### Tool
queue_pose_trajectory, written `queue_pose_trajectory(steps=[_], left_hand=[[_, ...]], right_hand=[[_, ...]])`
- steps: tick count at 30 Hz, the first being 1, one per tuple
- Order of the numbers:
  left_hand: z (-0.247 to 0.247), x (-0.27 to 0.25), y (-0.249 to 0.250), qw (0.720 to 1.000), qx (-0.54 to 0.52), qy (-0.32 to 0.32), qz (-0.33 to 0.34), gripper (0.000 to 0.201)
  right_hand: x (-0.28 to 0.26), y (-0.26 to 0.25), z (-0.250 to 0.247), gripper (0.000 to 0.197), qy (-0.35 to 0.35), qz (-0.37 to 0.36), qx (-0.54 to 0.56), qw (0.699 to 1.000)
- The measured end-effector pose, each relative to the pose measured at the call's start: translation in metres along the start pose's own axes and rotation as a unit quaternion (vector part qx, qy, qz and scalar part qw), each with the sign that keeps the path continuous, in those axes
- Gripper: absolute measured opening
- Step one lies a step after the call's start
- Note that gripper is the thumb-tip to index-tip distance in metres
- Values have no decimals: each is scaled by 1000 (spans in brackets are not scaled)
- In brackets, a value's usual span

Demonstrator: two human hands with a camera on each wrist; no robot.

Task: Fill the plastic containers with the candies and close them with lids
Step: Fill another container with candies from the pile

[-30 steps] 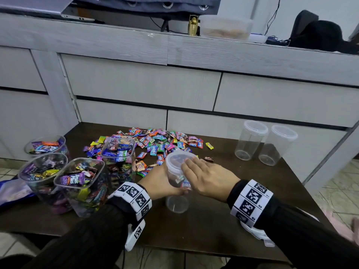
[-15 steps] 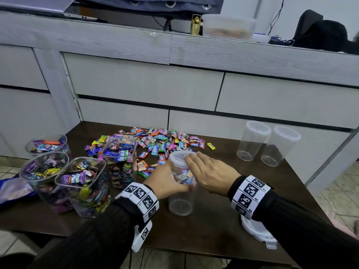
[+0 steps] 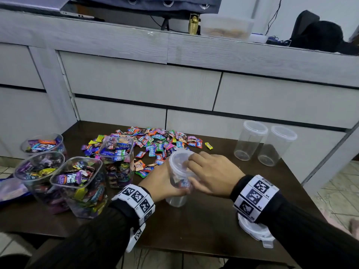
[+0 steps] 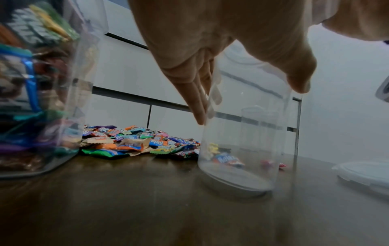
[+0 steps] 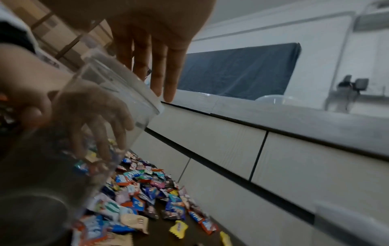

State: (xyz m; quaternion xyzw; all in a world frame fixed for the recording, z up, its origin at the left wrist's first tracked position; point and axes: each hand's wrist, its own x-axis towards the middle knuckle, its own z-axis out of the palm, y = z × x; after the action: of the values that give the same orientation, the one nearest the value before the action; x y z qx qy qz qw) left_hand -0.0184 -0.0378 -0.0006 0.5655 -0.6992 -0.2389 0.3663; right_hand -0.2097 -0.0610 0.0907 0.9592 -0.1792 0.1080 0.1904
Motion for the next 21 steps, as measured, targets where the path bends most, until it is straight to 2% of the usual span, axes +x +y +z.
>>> queue_pose_trajectory(steps=[2, 5, 8, 11, 14, 17, 21], left_hand=[[-2, -3, 0, 998, -50, -11, 23, 78], [-3, -8, -5, 995, -91, -33, 25, 73], [-5, -9, -11, 993, -97, -66, 11, 72], [-10, -11, -12, 989, -111, -99, 4, 73], [-11, -13, -13, 986, -132, -105, -7, 91], [-12, -17, -13, 985, -127, -113, -24, 92], [-12, -21, -11, 983, -136, -115, -32, 95]], right_hand=[[1, -6, 0, 52, -10, 45, 24, 999], [4, -20, 8, 68, -45, 141, 131, 980], [9, -31, 17, 78, -66, 174, 209, 960], [12, -34, 14, 66, -6, 190, 290, 938], [9, -23, 3, 60, 53, 247, 350, 902], [-10, 1, -7, 64, 54, 306, 336, 889], [-67, 29, 2, 58, -33, 374, 273, 886]])
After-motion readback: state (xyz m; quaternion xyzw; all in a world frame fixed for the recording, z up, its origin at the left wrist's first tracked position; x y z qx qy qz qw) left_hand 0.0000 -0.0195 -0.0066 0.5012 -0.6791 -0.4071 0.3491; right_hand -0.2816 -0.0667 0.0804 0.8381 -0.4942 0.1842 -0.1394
